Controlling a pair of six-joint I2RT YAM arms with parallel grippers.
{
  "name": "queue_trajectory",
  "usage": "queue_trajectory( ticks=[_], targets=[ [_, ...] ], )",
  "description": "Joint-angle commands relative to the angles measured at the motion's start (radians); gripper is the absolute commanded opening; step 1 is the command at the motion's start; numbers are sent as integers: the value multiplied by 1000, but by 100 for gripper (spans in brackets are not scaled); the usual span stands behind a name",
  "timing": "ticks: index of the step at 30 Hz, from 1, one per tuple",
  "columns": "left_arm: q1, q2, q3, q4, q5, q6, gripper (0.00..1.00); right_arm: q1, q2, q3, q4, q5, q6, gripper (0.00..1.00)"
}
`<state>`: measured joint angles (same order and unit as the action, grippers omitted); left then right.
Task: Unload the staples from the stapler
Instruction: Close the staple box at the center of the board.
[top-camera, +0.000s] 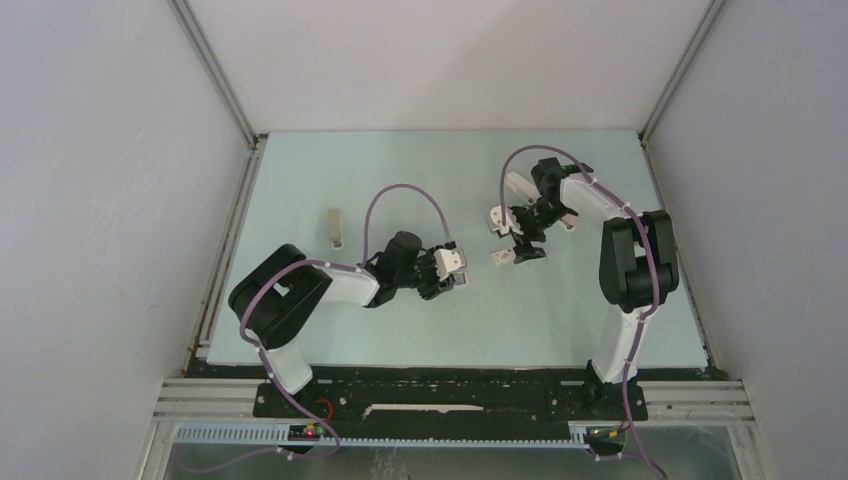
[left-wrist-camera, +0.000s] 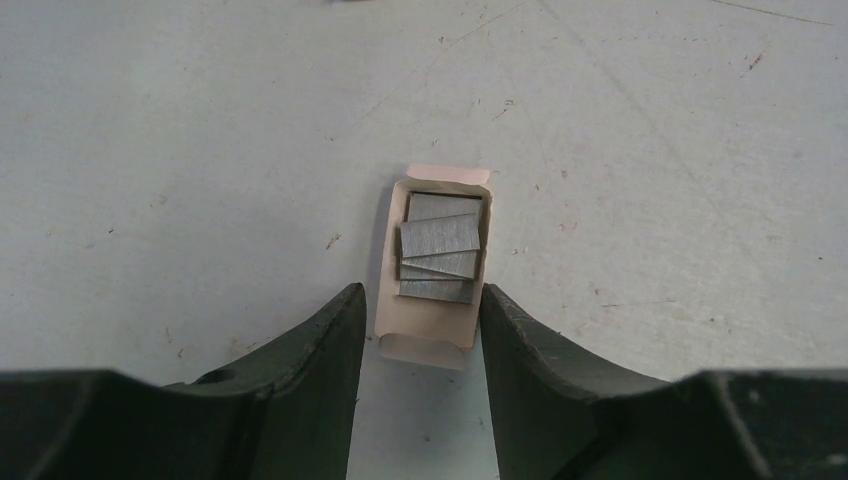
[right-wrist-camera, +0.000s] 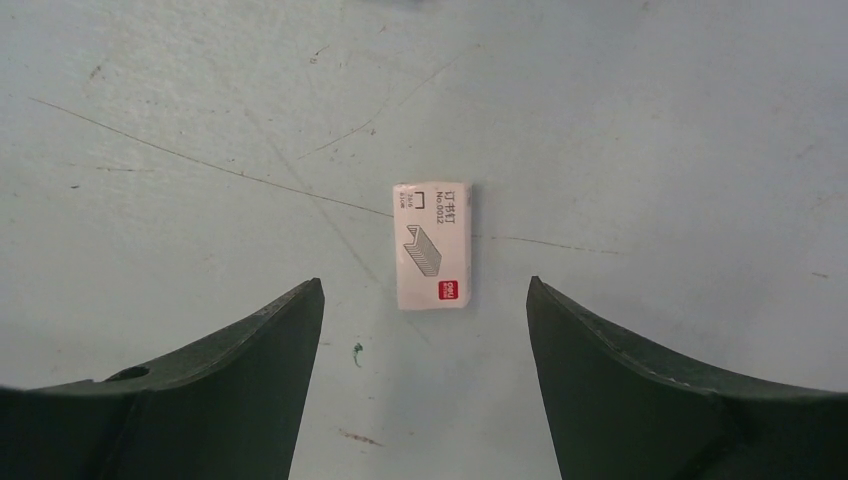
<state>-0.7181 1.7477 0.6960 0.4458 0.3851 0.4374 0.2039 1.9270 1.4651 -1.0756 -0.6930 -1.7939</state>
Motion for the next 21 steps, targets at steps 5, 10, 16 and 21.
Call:
queue_trajectory(
  ticks=[5, 10, 16, 21],
  targets=[
    [-7, 5, -44, 25, -33, -8, 50, 39, 41, -45, 116, 76, 20, 81],
    [-12, 2, -50, 39, -38, -21, 47, 47, 59, -48, 140, 96, 31, 79],
    [-14, 3, -66, 79, -37, -48, 45, 55, 70, -53, 152, 110, 42, 75],
    [-17, 1, -80, 98, -38, -59, 45, 57, 80, -53, 141, 122, 46, 68]
  ],
)
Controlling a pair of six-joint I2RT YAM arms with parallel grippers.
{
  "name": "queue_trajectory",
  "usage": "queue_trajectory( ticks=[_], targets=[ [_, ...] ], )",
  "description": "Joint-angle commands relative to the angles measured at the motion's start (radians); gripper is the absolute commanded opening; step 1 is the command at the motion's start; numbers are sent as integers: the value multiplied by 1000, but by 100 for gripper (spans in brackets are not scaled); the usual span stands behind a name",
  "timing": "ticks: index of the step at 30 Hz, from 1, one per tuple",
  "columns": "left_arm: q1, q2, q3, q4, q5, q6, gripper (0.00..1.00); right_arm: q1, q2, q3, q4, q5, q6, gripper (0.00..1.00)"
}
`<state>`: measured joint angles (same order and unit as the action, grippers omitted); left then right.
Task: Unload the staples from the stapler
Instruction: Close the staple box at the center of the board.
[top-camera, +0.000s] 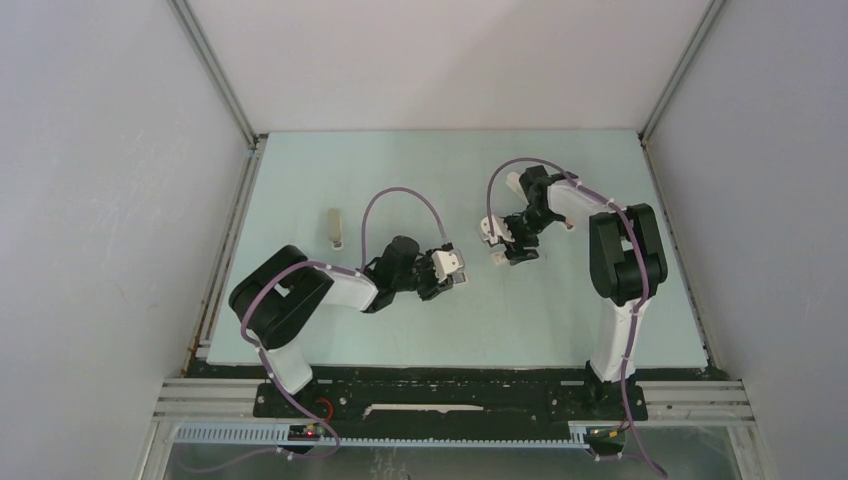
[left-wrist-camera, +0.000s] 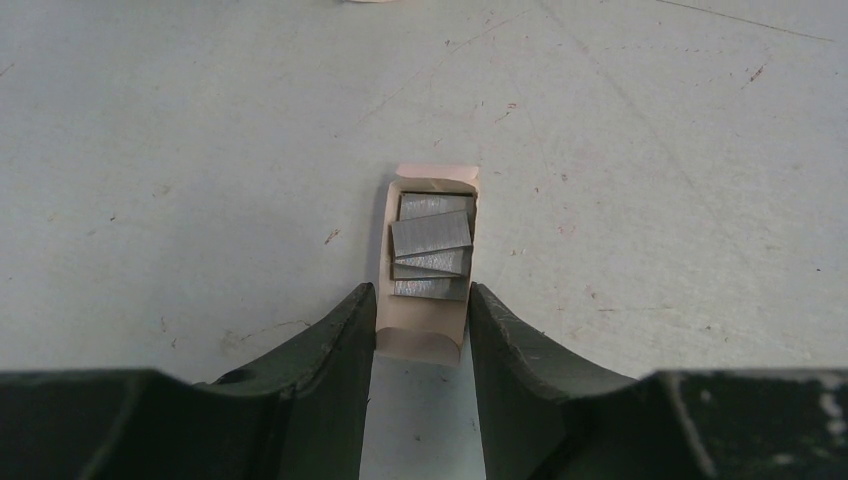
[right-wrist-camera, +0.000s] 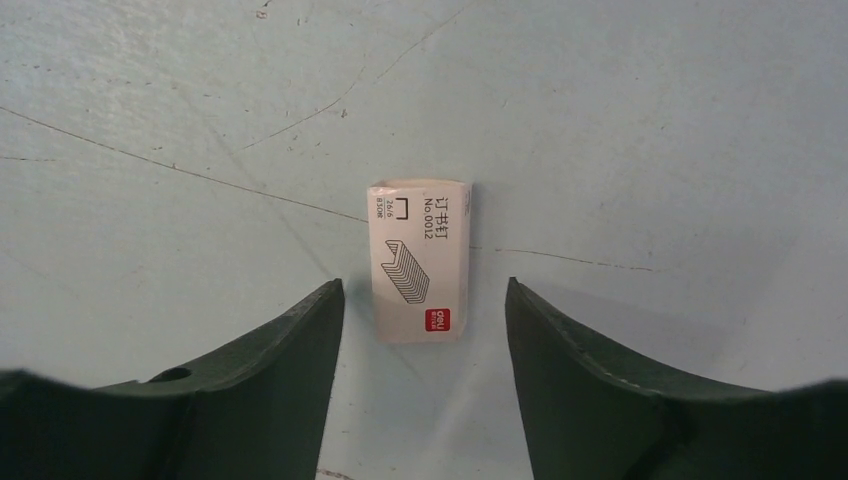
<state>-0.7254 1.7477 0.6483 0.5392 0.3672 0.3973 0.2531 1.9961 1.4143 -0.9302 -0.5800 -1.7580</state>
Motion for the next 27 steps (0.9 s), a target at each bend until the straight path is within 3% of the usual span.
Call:
queue_trajectory(
  ticks=[1, 11, 27],
  targets=[
    [-10, 0, -34, 10, -19, -21, 45, 10, 12, -3, -7, 9, 13, 66],
    [-19, 16, -38, 71, -5, -51, 44, 20, -2, -18, -16, 1, 46, 50],
    [-37, 80, -24, 186, 28, -104, 43, 79, -57, -70, -30, -54, 98, 43]
  ],
)
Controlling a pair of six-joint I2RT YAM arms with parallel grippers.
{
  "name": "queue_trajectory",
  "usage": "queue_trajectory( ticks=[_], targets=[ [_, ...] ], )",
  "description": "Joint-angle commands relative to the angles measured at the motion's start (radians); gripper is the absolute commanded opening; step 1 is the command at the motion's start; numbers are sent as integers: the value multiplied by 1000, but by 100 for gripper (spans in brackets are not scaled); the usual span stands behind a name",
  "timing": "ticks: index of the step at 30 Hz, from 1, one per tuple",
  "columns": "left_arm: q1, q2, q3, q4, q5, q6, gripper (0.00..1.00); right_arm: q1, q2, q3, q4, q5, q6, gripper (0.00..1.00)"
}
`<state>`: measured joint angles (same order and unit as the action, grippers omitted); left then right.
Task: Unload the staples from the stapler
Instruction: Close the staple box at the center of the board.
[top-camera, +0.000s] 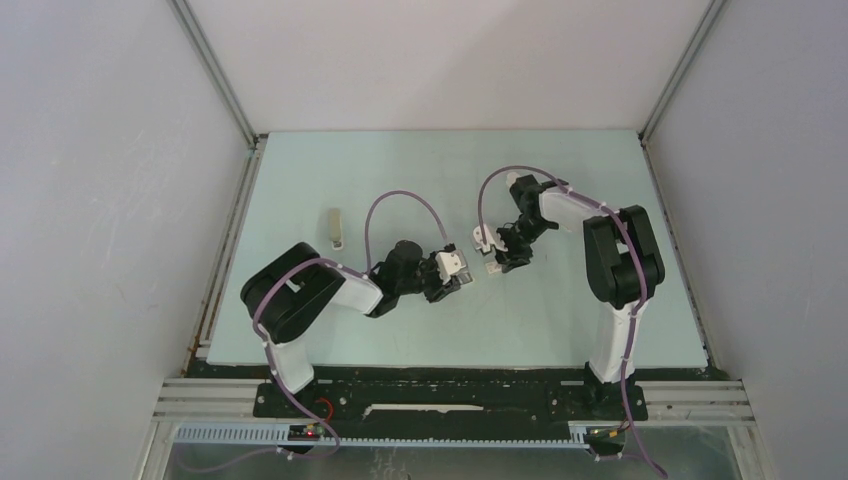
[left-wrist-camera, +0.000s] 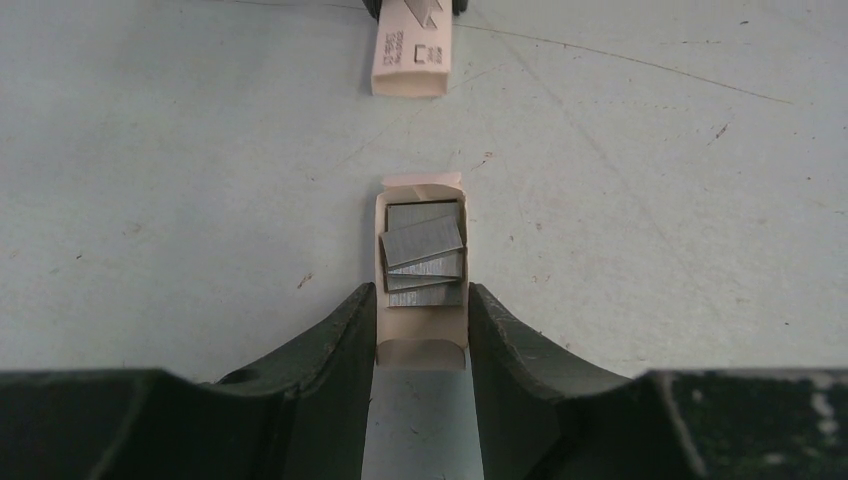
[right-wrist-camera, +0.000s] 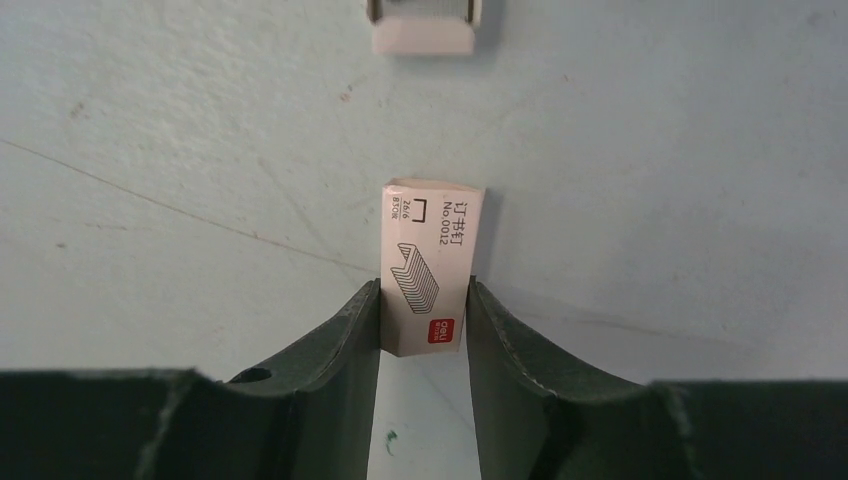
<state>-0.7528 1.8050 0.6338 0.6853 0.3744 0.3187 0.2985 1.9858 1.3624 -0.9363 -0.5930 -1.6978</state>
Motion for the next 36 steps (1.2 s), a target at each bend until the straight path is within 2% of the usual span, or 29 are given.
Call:
queue_trajectory(
  ticks=[1, 36],
  targets=[
    [-11, 25, -9, 45, 25, -29, 43, 38, -49, -22, -17, -45, 44, 43],
    [-11, 37, -91, 206, 33, -57, 42, 71, -82, -84, 83, -98, 125, 42]
  ],
)
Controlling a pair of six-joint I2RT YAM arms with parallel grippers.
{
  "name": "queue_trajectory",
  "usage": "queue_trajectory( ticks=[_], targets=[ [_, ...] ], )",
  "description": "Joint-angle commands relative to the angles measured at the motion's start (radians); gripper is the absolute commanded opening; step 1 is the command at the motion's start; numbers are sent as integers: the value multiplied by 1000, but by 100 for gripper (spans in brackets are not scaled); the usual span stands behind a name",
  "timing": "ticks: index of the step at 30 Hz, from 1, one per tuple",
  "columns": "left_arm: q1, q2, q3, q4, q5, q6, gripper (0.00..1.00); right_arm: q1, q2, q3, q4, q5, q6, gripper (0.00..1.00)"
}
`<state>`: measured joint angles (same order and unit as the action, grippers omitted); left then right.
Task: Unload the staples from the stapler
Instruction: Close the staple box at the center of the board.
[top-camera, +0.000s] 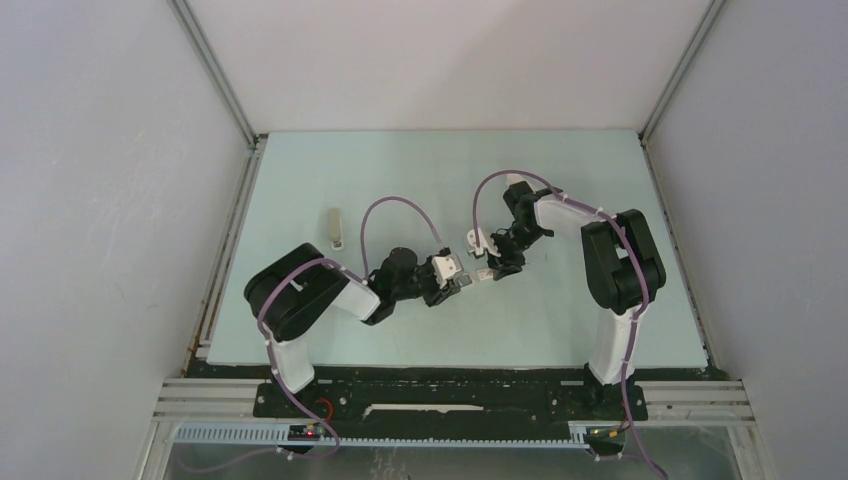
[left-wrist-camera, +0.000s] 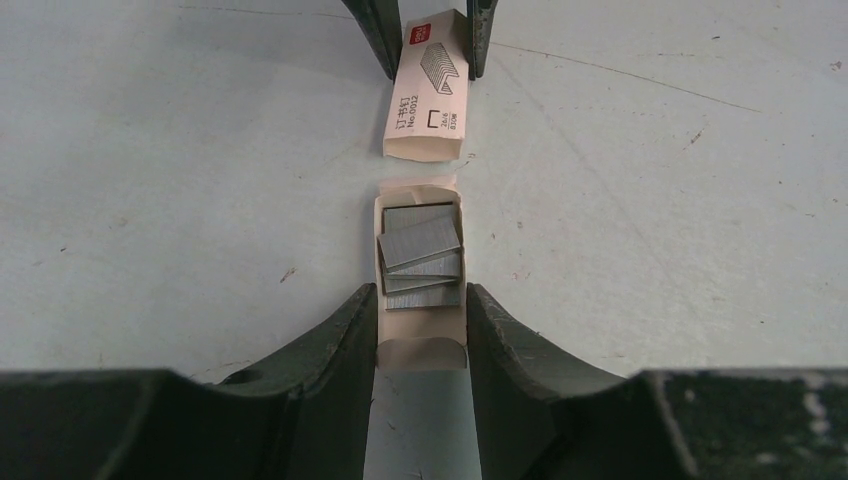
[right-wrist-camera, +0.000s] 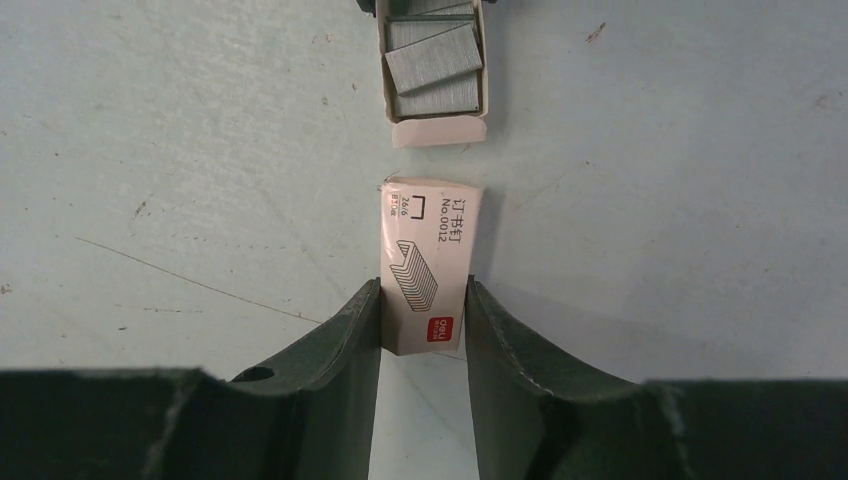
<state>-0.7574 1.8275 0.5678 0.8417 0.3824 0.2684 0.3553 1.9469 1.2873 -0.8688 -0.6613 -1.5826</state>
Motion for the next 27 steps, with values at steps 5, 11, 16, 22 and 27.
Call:
queue_trajectory(
  ticks=[5, 11, 16, 22, 27],
  targets=[
    [-7, 21, -40, 95, 34, 0, 42, 19, -45, -8, 23, -30, 6, 42],
    [-8, 26, -35, 103, 42, -1, 42, 24, -45, -8, 23, -23, 6, 42],
    [-8, 31, -37, 128, 53, -2, 42, 27, -50, -8, 10, -20, -15, 42],
    [-7, 35, -30, 152, 70, -1, 42, 31, -65, -20, -21, -13, -86, 42],
    [-7, 34, -32, 168, 77, -4, 42, 39, -78, -52, -28, 14, -144, 42]
  ],
)
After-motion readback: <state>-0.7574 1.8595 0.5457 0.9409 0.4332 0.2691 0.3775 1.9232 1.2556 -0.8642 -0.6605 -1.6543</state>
